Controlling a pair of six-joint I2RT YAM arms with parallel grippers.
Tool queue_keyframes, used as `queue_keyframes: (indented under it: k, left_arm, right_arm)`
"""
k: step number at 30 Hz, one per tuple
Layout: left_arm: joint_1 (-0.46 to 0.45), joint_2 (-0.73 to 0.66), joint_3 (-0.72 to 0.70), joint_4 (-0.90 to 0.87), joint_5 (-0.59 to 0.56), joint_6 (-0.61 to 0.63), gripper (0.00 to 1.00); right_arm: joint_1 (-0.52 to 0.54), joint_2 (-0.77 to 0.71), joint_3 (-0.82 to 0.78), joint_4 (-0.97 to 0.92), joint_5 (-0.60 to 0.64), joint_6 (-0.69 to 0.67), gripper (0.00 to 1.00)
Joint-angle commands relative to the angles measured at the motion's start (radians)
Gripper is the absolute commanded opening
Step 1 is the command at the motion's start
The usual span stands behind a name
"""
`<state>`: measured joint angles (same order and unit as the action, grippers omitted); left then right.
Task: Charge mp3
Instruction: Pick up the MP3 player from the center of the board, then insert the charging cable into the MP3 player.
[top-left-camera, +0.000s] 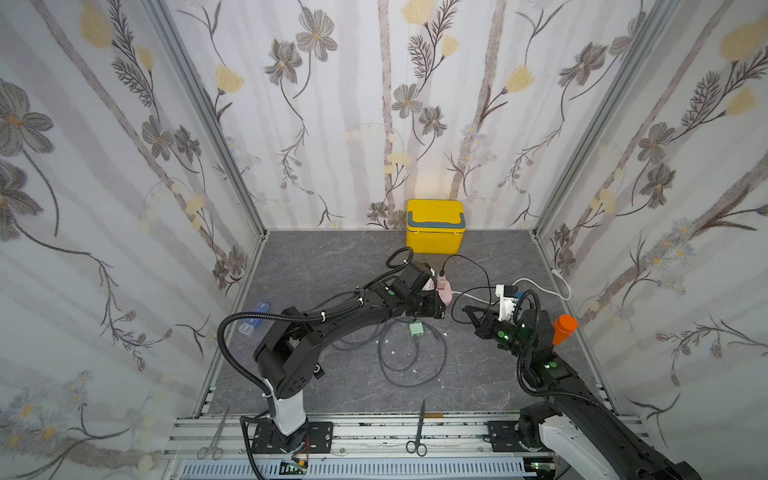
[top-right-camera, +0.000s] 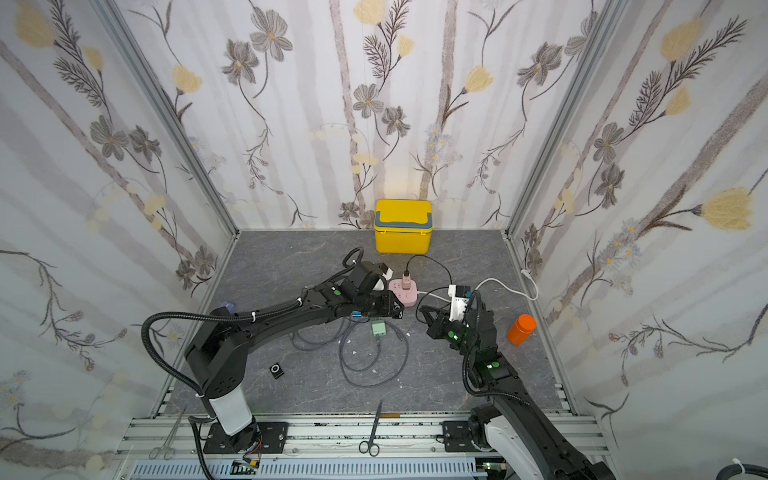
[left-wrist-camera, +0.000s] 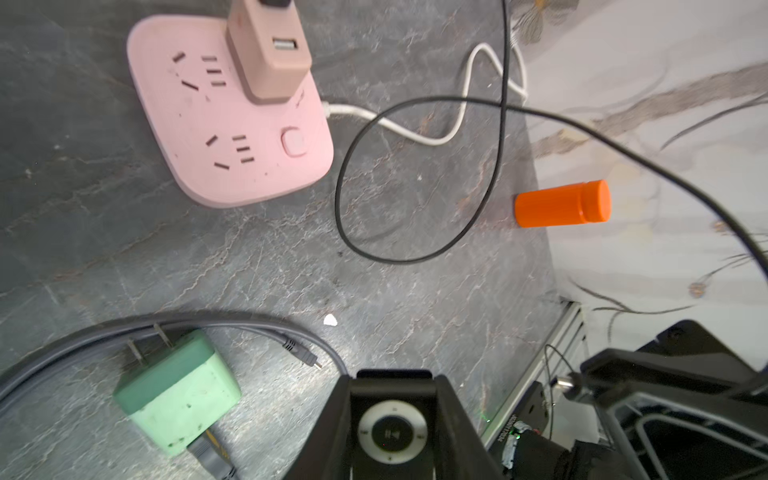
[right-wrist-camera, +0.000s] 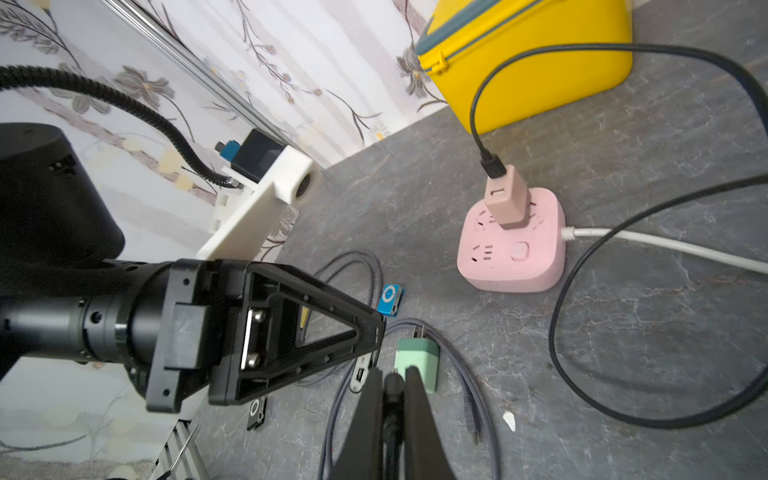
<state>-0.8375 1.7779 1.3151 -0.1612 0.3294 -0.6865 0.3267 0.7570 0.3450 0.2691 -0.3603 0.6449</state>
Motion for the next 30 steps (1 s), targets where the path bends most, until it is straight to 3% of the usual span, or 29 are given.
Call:
queue_keyframes:
  k: [1,12,30]
  left_arm:
    - [0.008,-0.043,-0.050,0.139,0.019,-0.038,0.14]
    - [0.033,-0.095,-0.126,0.245,0.055,-0.079,0.13]
    - [0.034,-0.105,-0.146,0.272,0.021,-0.090,0.12]
  right_arm:
    - [0.043,-0.016,0.001,0.086,0.104,0.032,0.00]
    - [0.179,0.086,0.070,0.134,0.157,0.053,0.00]
    - [0.218,0.159,0.077,0.143,0.139,0.067,0.00]
